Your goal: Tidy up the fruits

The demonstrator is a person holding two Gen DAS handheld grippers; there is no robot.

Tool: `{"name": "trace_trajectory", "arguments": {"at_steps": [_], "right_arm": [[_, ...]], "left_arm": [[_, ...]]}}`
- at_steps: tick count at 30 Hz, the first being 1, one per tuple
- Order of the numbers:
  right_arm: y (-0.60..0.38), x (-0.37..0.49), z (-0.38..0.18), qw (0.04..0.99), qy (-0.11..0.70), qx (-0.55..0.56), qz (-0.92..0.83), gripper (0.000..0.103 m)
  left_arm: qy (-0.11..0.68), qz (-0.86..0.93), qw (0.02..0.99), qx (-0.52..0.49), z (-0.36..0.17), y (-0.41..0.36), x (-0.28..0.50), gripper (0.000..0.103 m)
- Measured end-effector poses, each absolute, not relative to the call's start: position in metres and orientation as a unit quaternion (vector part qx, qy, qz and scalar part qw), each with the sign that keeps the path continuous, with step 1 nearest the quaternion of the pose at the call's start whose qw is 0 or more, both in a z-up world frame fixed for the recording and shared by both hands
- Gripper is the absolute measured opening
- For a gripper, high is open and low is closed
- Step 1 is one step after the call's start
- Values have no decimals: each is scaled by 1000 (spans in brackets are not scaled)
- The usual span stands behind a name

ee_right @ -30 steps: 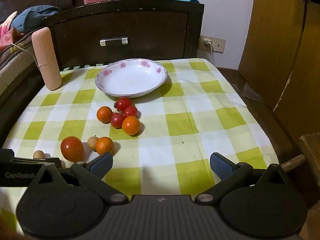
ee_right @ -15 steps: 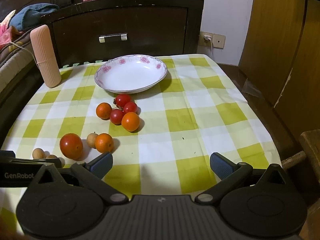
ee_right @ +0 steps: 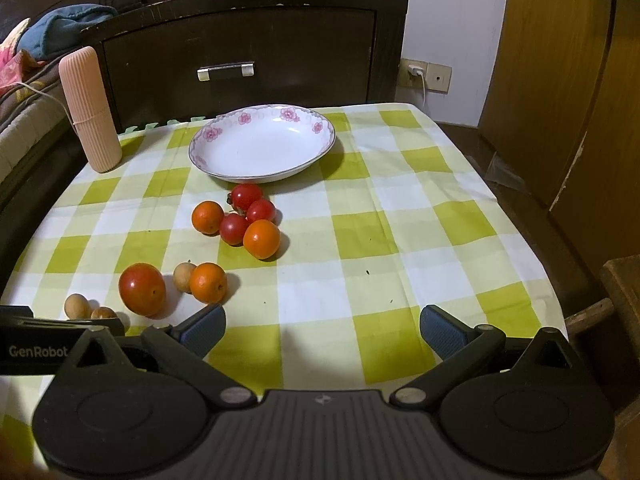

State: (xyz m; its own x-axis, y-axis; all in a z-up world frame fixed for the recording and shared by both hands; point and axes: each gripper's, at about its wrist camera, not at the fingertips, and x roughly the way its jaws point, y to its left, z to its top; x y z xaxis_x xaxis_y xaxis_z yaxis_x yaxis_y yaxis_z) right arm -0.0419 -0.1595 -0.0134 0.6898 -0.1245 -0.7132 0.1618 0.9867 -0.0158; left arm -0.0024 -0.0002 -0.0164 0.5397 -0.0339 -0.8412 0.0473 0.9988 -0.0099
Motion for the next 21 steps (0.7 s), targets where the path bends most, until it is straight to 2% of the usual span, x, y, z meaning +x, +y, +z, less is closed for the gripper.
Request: {"name": "trace_trajectory", "arguments": {"at_steps": [21], "right_arm": [[-159, -42, -15, 918, 389, 24, -78, 102]], "left_arm": [[482, -23, 876, 8, -17, 1, -1, 101]]}}
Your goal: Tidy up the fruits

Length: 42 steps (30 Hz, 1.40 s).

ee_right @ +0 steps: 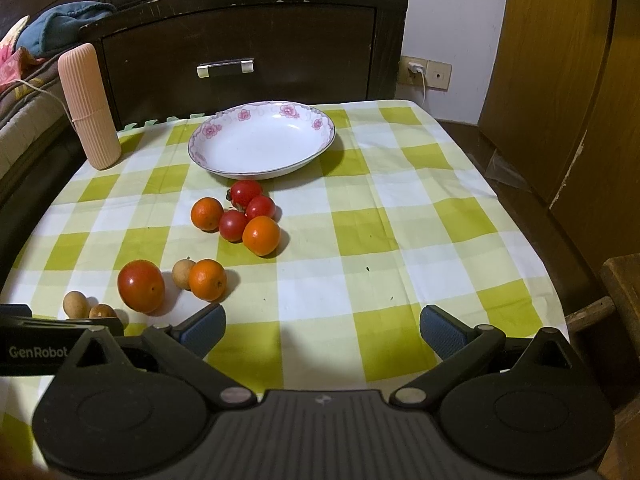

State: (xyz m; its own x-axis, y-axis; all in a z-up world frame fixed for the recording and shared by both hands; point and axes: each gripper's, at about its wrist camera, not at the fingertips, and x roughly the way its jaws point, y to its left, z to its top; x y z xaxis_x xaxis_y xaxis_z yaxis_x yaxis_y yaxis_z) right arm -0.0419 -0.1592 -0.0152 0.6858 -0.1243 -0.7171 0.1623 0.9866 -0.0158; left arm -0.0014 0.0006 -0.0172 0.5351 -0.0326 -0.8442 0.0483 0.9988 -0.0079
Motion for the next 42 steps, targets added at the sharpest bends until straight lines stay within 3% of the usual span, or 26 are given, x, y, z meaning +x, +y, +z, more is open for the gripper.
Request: {"name": "trace_trajectory", "arguments": {"at_steps": [42], "right_arm": [[-157, -39, -20, 913, 400, 23, -77, 102]], "left_arm": [[489, -18, 872, 13, -21, 2, -2, 99]]}}
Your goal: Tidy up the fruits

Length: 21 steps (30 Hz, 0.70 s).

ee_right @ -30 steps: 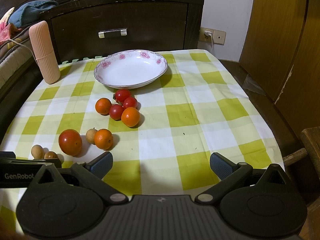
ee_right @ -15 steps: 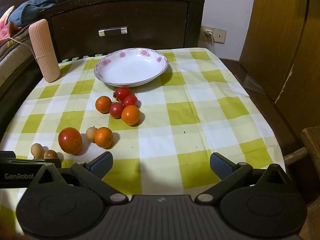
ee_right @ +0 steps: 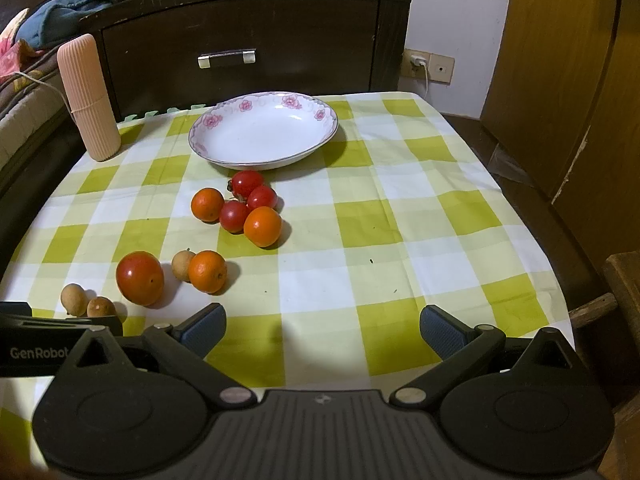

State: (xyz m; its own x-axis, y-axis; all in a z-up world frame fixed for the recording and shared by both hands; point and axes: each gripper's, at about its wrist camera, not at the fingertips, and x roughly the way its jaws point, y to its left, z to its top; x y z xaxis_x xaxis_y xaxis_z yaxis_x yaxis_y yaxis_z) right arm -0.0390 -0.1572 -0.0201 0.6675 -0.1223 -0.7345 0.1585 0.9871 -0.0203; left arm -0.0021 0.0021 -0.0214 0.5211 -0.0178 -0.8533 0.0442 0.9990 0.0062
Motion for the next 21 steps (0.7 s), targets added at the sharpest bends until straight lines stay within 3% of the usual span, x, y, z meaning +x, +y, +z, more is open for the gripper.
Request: {"name": "trace_trajectory", "arguments": {"at_steps": [19, 21], "right_arm": [[-144, -28, -24, 911, 411, 14, -37, 101], [-141, -26, -26, 910, 414, 7, -25, 97]], "left_arm": [[506, -7, 863, 4, -25, 17, 2, 97], [505, -7, 863, 20, -26, 14, 0, 96]]}}
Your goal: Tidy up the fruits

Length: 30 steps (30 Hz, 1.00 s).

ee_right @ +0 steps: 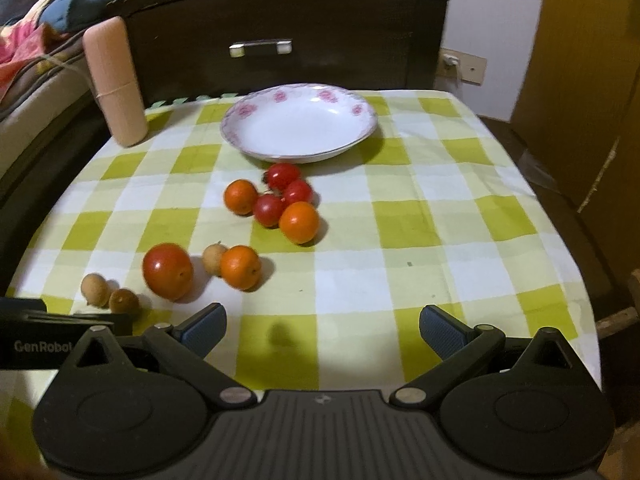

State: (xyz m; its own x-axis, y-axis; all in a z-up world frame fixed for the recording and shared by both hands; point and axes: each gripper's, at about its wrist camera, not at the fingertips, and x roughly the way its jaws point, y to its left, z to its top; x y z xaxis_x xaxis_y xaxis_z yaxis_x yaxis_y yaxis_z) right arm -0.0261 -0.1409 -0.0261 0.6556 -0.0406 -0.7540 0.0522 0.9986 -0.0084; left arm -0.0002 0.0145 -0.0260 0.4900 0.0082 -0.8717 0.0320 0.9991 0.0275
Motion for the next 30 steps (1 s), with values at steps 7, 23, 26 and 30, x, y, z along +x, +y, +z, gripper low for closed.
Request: {"name": "trace_trajectory", "arguments": {"at_steps": [7, 23, 26, 30], "right_arm": [[-143, -22, -23, 911, 411, 7, -5, 88], [-154, -18, -25, 897, 437, 59, 37, 79], [-149, -18, -26, 894, 440, 62, 55, 77], [-138, -15, -32, 881, 460, 66, 88, 62]], "left_arm": [[499, -22, 866, 35, -27, 12, 1, 81], [522, -23, 852, 25, -40, 22, 13, 70], [526, -22, 849, 41, -37, 23, 7, 70], [531, -22, 846, 45, -30, 28, 0, 71]]}}
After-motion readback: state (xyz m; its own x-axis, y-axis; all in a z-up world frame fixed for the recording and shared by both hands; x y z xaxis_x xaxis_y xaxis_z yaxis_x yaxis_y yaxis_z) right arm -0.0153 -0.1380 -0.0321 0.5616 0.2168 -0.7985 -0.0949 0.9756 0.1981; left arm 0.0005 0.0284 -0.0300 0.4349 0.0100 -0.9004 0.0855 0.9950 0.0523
